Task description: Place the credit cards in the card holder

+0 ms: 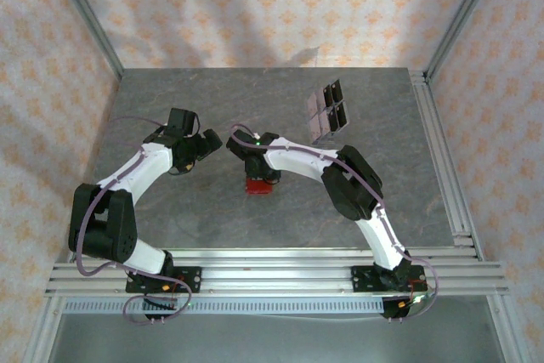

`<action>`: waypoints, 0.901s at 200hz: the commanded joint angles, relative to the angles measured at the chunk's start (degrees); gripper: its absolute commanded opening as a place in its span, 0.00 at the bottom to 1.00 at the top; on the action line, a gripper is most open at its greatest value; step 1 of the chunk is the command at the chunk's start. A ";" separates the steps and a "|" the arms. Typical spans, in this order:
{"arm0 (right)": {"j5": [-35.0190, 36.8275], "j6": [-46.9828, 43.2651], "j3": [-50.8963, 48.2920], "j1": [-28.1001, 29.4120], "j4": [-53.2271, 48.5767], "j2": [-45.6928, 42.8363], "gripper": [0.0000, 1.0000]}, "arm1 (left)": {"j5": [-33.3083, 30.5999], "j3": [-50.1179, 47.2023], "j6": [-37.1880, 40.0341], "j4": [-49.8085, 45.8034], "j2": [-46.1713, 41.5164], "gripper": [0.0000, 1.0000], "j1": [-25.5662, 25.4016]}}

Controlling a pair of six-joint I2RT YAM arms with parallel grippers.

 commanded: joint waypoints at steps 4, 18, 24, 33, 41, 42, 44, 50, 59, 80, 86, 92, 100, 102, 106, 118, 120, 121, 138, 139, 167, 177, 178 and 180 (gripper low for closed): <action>0.42 -0.34 -0.68 0.46 -1.61 0.63 0.17 | -0.54 1.38 0.43 0.27 0.57 1.00 -0.22; 0.15 -0.69 -1.14 0.46 -0.89 0.02 0.09 | -0.56 1.45 0.70 0.17 0.52 1.00 -0.27; -0.02 -0.92 -1.22 0.45 -0.71 -0.17 0.06 | -0.60 1.44 0.74 0.11 0.52 1.00 -0.20; -0.29 -1.35 -1.05 0.46 -0.58 -0.57 0.01 | -0.49 1.38 0.94 0.12 0.53 1.00 -0.27; -0.47 -1.77 -0.88 0.45 -0.44 -0.86 0.00 | -0.27 1.25 1.20 0.23 0.44 1.00 -0.31; -0.47 -1.84 -0.88 0.45 -0.42 -0.87 0.00 | -0.26 1.18 1.21 0.23 0.44 1.00 -0.29; -0.48 -1.96 -0.81 0.46 -0.48 -0.99 0.00 | -0.19 1.13 1.27 0.30 0.44 1.00 -0.38; -0.52 -2.47 -0.71 0.45 -0.43 -1.29 0.00 | 0.04 0.97 1.39 0.43 0.44 1.00 -0.50; -0.61 -3.03 -0.62 0.45 -0.26 -1.92 0.00 | 0.79 0.64 1.74 1.05 0.35 1.00 -0.64; -1.20 -4.26 -1.64 0.37 1.26 -4.20 0.00 | 3.31 -0.34 2.35 2.73 0.44 1.00 -1.47; -1.54 -4.65 -2.27 0.29 2.20 -5.04 0.00 | 3.97 -0.59 2.60 3.35 0.52 1.00 -1.87; -2.00 -4.89 -3.17 0.18 3.32 -6.02 0.00 | 4.72 -0.80 2.79 3.98 0.68 1.00 -2.29; -2.67 -4.99 -4.38 -0.01 4.68 -7.21 0.00 | 5.67 -1.11 2.98 5.02 0.91 1.00 -2.72; -2.79 -5.03 -4.65 -0.03 5.06 -7.50 0.00 | 5.85 -1.20 3.05 5.16 0.95 1.00 -2.92; -3.27 -5.07 -5.25 -0.14 5.76 -8.07 0.00 | 6.28 -1.33 3.05 5.59 1.09 1.00 -3.10; -4.24 -4.89 -6.98 -0.54 7.48 -9.67 0.00 | 7.84 -1.97 2.91 7.51 1.39 1.00 -3.66; -4.39 -4.83 -7.26 -0.62 7.74 -9.94 0.00 | 8.21 -2.10 2.83 7.87 1.47 1.00 -3.75; -4.45 -4.82 -7.45 -0.65 7.89 -10.07 0.00 | 8.37 -2.12 2.78 8.05 1.52 1.00 -3.72; -5.33 -4.25 -9.73 -1.28 9.98 -11.87 0.00 | 10.77 -3.04 1.94 10.35 2.20 0.98 -4.01; -5.41 -4.18 -9.83 -1.29 10.06 -11.96 0.00 | 10.89 -3.12 1.89 10.56 2.24 0.98 -4.03; -7.58 -2.51 -12.94 -2.66 12.97 -13.86 0.00 | 13.73 -4.57 0.92 13.86 3.46 0.93 -4.64; -8.80 -1.71 -14.30 -3.32 14.43 -14.47 0.00 | 14.51 -5.32 0.66 15.19 3.94 0.92 -5.01; -8.94 -1.59 -14.40 -3.36 14.53 -14.49 0.00 | 14.60 -5.44 0.63 15.27 4.03 0.92 -5.05; -9.10 -1.44 -14.67 -3.46 14.82 -14.66 0.00 | 14.71 -5.64 0.55 15.64 4.11 0.92 -5.13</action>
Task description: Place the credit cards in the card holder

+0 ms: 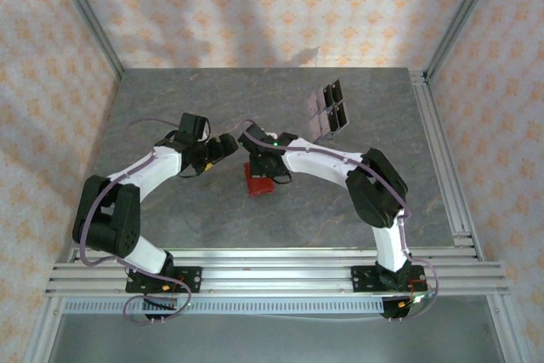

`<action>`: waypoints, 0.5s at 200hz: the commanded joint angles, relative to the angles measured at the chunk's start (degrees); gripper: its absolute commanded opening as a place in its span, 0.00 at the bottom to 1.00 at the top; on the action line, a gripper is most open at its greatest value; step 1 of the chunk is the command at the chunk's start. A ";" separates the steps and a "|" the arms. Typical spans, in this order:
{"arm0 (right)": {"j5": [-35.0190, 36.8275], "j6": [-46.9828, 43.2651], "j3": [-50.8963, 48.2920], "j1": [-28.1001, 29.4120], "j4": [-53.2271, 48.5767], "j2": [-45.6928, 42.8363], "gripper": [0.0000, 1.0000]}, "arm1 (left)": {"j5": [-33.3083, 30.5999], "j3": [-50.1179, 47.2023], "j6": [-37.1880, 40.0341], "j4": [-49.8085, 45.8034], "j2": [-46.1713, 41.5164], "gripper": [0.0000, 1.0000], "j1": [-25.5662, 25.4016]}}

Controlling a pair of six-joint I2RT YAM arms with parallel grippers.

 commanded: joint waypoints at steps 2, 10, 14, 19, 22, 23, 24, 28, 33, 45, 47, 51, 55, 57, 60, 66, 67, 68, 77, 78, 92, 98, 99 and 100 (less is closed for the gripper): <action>-2.52 2.21 -2.90 -1.41 4.40 -2.72 0.00 | 3.86 -2.04 -0.83 5.28 1.04 0.91 -1.15; -3.38 2.88 -3.78 -1.84 5.46 -3.09 0.00 | 4.57 -2.94 -1.17 7.12 1.31 0.90 -1.54; -3.82 3.22 -4.25 -2.09 5.99 -3.29 0.00 | 4.91 -3.43 -1.42 8.07 1.43 0.90 -1.77; -4.41 3.62 -4.72 -2.31 6.71 -3.50 0.00 | 5.38 -4.00 -1.69 9.26 1.52 0.90 -1.90; -4.73 3.84 -4.98 -2.46 7.12 -3.70 0.00 | 5.59 -4.28 -1.81 9.94 1.61 0.89 -2.02; -4.80 3.95 -5.09 -2.49 7.24 -3.80 0.00 | 5.64 -4.39 -1.87 10.18 1.66 0.89 -2.08; -4.92 4.01 -5.19 -2.50 7.35 -3.80 0.00 | 5.70 -4.54 -1.95 10.34 1.68 0.89 -2.11; -5.30 4.21 -5.52 -2.66 7.83 -3.96 0.00 | 6.00 -4.92 -2.08 11.03 1.76 0.89 -2.33; -5.83 4.59 -5.84 -2.85 8.34 -4.20 0.00 | 6.25 -5.32 -2.25 12.19 1.84 0.89 -2.56; -6.76 5.25 -6.25 -3.19 9.30 -4.66 0.00 | 6.72 -6.08 -2.75 14.04 2.10 0.88 -3.15; -6.90 5.35 -6.34 -3.21 9.41 -4.77 0.00 | 6.77 -6.15 -2.84 14.20 2.14 0.88 -3.18; -7.03 5.49 -6.49 -3.29 9.61 -4.90 0.00 | 6.88 -6.22 -2.97 14.77 2.22 0.88 -3.34; -7.21 5.63 -6.51 -3.37 9.77 -5.00 0.00 | 7.05 -6.36 -3.11 15.26 2.31 0.88 -3.53; -7.30 5.71 -6.56 -3.39 9.92 -5.03 0.00 | 7.07 -6.35 -3.22 15.52 2.36 0.87 -3.60; -7.45 5.82 -6.59 -3.46 10.06 -5.23 0.00 | 7.20 -6.43 -3.37 15.87 2.40 0.87 -3.75; -7.84 5.99 -6.57 -3.53 10.32 -5.29 0.00 | 7.38 -6.45 -3.63 16.60 2.56 0.87 -3.97; -7.89 6.04 -6.63 -3.50 10.33 -5.29 0.00 | 7.41 -6.49 -3.66 16.63 2.62 0.87 -4.02; -7.96 6.11 -6.62 -3.54 10.39 -5.34 0.00 | 7.46 -6.55 -3.68 16.82 2.65 0.87 -4.04; -8.27 6.39 -6.70 -3.65 10.73 -5.59 0.00 | 7.78 -6.45 -3.94 17.62 2.86 0.86 -4.45; -8.28 6.42 -6.65 -3.66 10.76 -5.62 0.00 | 7.83 -6.44 -3.95 17.71 2.90 0.86 -4.52; -8.81 6.86 -6.69 -3.75 11.22 -5.91 0.00 | 7.96 -6.41 -4.04 18.45 3.28 0.85 -5.09; -8.97 7.02 -6.68 -3.83 11.39 -6.02 0.00 | 7.96 -6.39 -4.04 18.63 3.33 0.85 -5.21; -8.99 7.08 -6.65 -3.83 11.44 -6.01 0.00 | 7.96 -6.42 -4.04 18.70 3.35 0.85 -5.25; -9.04 7.07 -6.67 -3.83 11.47 -6.01 0.00 | 7.96 -6.43 -4.04 18.73 3.37 0.85 -5.32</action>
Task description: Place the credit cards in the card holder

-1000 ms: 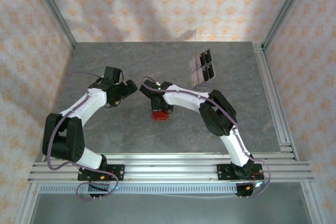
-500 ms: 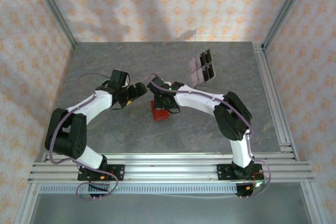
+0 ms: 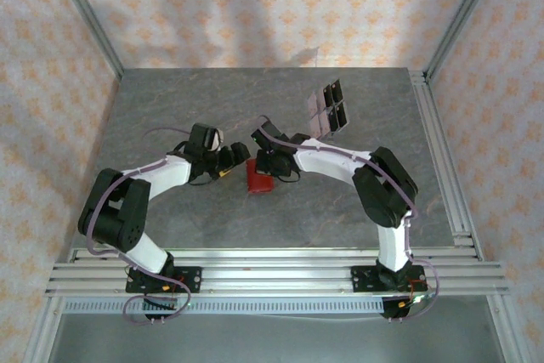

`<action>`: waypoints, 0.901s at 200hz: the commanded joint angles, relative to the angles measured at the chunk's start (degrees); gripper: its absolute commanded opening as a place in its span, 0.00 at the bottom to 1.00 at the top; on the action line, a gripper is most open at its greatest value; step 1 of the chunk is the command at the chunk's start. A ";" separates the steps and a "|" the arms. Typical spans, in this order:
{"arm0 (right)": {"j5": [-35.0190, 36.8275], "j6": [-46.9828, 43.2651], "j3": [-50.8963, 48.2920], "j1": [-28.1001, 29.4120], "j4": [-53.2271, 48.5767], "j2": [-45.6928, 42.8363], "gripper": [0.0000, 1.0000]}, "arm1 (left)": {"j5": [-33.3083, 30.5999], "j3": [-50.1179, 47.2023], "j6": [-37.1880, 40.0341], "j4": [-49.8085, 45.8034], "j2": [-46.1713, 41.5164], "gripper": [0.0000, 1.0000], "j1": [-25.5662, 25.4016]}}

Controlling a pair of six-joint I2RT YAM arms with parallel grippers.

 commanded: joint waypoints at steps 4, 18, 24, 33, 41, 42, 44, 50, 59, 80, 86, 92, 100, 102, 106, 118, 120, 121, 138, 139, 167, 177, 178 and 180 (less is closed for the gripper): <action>-1.41 1.92 -0.24 -0.48 2.74 -3.33 0.00 | 1.32 -0.24 -1.00 4.41 0.88 0.85 -1.01; -1.76 2.20 -0.23 -0.58 3.01 -3.83 0.00 | 1.32 -0.43 -1.15 5.14 0.97 0.84 -1.19; -1.86 2.36 -0.21 -0.68 3.18 -3.92 0.00 | 1.43 -0.55 -1.24 5.37 0.93 0.84 -1.19; -1.92 2.53 -0.35 -0.67 3.35 -4.23 0.00 | 1.48 -0.75 -1.46 6.01 0.97 0.83 -1.29; -2.00 2.70 -0.44 -0.75 3.66 -4.40 0.00 | 1.49 -0.94 -1.82 6.66 0.89 0.82 -1.26; -2.00 2.75 -0.49 -0.75 3.69 -4.43 0.00 | 1.49 -1.01 -1.85 6.71 0.89 0.81 -1.27; -2.03 2.79 -0.50 -0.71 3.73 -4.47 0.00 | 1.54 -1.09 -1.99 6.99 0.89 0.80 -1.28; -2.13 3.03 -0.62 -0.84 3.99 -4.57 0.00 | 1.66 -1.35 -2.29 7.69 0.76 0.77 -1.28; -2.42 3.21 -0.78 -0.93 4.32 -4.58 0.00 | 1.83 -1.55 -2.72 8.44 0.79 0.71 -1.37; -2.92 3.53 -0.96 -1.01 4.68 -4.61 0.00 | 1.67 -1.62 -3.11 9.22 0.56 0.54 -1.42; -3.12 3.58 -1.01 -1.02 4.80 -4.59 0.00 | 1.62 -1.68 -3.20 9.40 0.53 0.49 -1.54; -3.14 3.63 -1.06 -1.02 4.90 -4.62 0.00 | 1.58 -1.67 -3.16 9.56 0.45 0.43 -1.59; -3.22 3.65 -1.15 -1.02 5.11 -4.53 0.00 | 1.44 -1.54 -3.20 9.60 0.33 0.36 -1.63; -3.26 3.73 -1.27 -1.02 5.17 -4.55 0.00 | 1.41 -1.60 -3.20 9.60 0.29 0.33 -1.63; -3.24 3.68 -1.37 -1.02 5.25 -4.59 0.00 | 1.33 -1.47 -3.19 9.59 0.27 0.28 -1.71; -3.32 3.85 -1.84 -1.18 5.69 -4.87 0.00 | 0.85 -1.23 -3.11 9.11 0.18 0.14 -1.72; -3.33 3.85 -1.94 -1.19 5.79 -4.89 0.00 | 0.76 -1.19 -3.05 9.02 0.16 0.12 -1.72; -3.33 3.85 -2.03 -1.24 5.85 -4.90 0.00 | 0.73 -1.18 -3.04 8.94 0.13 0.11 -1.72; -3.59 4.06 -2.83 -1.66 6.29 -5.37 0.00 | 0.29 -0.94 -2.84 8.52 0.27 0.00 -1.72; -3.59 4.09 -2.87 -1.69 6.32 -5.49 0.00 | 0.23 -0.93 -2.80 8.52 0.27 0.00 -1.72; -3.12 4.33 -5.64 -3.40 7.02 -8.20 0.00 | -1.12 -1.02 -2.15 7.73 0.00 0.00 -1.72; -2.70 4.40 -7.07 -4.40 7.14 -9.81 0.00 | -1.47 -1.12 -1.93 7.41 -0.15 0.00 -1.74; -2.62 4.44 -7.27 -4.47 7.14 -9.90 0.00 | -1.53 -1.10 -1.91 7.39 -0.16 0.00 -1.73; -2.53 4.50 -7.60 -4.65 7.21 -10.33 0.00 | -1.57 -1.09 -1.89 7.25 -0.17 0.00 -1.72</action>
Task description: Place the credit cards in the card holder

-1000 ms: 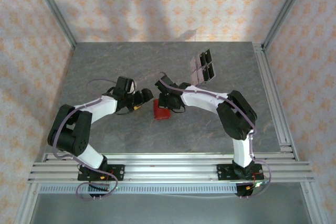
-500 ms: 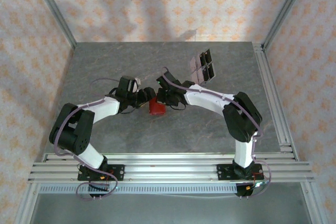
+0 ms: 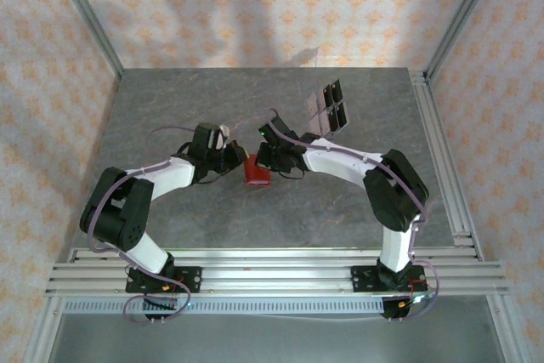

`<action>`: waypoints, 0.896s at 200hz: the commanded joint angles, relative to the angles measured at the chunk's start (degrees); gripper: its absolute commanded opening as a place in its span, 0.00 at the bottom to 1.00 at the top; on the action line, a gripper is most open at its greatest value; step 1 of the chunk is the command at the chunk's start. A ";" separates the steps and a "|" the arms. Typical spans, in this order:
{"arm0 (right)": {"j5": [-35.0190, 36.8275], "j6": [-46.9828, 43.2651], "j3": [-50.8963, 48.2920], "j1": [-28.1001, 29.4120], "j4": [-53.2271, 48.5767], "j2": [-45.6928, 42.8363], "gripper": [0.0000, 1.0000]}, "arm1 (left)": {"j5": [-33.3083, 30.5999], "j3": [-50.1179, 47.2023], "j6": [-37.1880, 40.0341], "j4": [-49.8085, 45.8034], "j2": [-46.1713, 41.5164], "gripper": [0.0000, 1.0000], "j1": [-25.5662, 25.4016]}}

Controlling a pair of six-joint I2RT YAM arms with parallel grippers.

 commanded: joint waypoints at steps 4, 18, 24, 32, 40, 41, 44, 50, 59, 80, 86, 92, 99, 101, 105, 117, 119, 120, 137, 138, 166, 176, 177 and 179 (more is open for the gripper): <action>1.58 0.98 -3.73 -2.77 0.35 -6.31 0.00 | -2.83 -0.21 1.06 -0.56 -0.88 0.00 0.14; 1.73 1.03 -5.97 -4.21 0.90 -8.52 0.00 | -2.96 -0.27 1.22 -0.63 -0.92 0.00 0.14; 1.73 1.06 -6.64 -4.66 0.96 -9.30 0.00 | -2.96 -0.26 1.32 -0.70 -0.94 0.00 0.18; 1.58 1.06 -7.20 -5.11 1.12 -10.02 0.00 | -2.95 -0.15 1.40 -0.74 -0.92 0.00 0.14; 1.32 0.88 -7.39 -5.22 1.01 -10.28 0.00 | -2.97 -0.21 1.42 -0.72 -0.76 0.00 0.14; 1.26 0.86 -7.39 -5.23 0.99 -10.32 0.00 | -2.92 -0.17 1.42 -0.72 -0.75 0.00 0.14; 1.14 0.76 -7.38 -5.30 0.98 -10.30 0.00 | -2.88 -0.20 1.42 -0.76 -0.74 0.00 0.14; 0.84 0.52 -7.23 -5.31 0.81 -10.35 0.00 | -2.73 -0.15 1.42 -0.60 -0.61 0.00 0.14; 0.06 0.27 -7.13 -5.31 0.96 -10.12 0.00 | -2.74 -0.16 1.38 -0.52 -0.52 0.00 0.16; -2.44 -0.60 -5.65 -4.90 0.69 -8.35 0.07 | -3.21 -0.32 1.03 -0.19 -0.82 0.00 0.10; -2.48 -0.99 -5.00 -4.51 0.22 -7.73 0.17 | -3.17 -0.25 0.98 -0.04 -0.83 0.00 -0.02; -2.27 -1.45 -4.23 -3.98 -0.48 -7.14 0.23 | -3.14 -0.14 0.90 -0.08 -0.87 0.00 -0.04; -1.81 -1.92 -3.17 -3.25 -1.50 -6.33 0.29 | -3.14 -0.03 0.89 -0.23 -0.91 0.00 -0.04; -1.70 -2.07 -2.93 -3.06 -1.70 -6.07 0.30 | -3.12 0.03 0.94 -0.31 -0.91 0.00 -0.04; -1.55 -2.42 -2.19 -2.68 -2.26 -5.55 0.32 | -3.14 0.19 0.98 -0.32 -0.99 0.00 -0.04; -0.77 -3.21 -0.15 -1.61 -4.28 -3.99 0.35 | -3.26 0.31 1.07 -0.61 -1.18 0.00 -0.03; -0.63 -3.31 0.15 -1.44 -4.52 -3.68 0.36 | -3.23 0.38 1.05 -0.56 -1.20 0.00 -0.03; -0.55 -3.35 0.29 -1.36 -4.68 -3.50 0.36 | -3.23 0.34 1.06 -0.55 -1.19 0.00 -0.04; 0.44 -3.99 2.67 -0.08 -6.37 -1.50 0.38 | -3.31 0.40 1.07 -0.71 -1.35 0.00 -0.12; 0.51 -3.99 2.73 -0.02 -6.44 -1.40 0.38 | -3.31 0.40 1.07 -0.75 -1.40 0.00 -0.12; 1.35 -4.76 5.55 1.35 -7.85 1.40 0.39 | -3.40 0.80 1.09 -1.25 -1.69 0.00 -0.29; 1.46 -4.74 6.18 1.58 -7.98 2.28 0.39 | -3.40 0.91 1.11 -1.33 -1.79 0.00 -0.30; 1.46 -4.76 6.25 1.56 -7.99 2.29 0.39 | -3.40 0.96 1.09 -1.33 -1.75 0.00 -0.34; 1.51 -4.78 6.34 1.55 -8.00 2.46 0.39 | -3.40 0.98 1.07 -1.33 -1.82 0.00 -0.38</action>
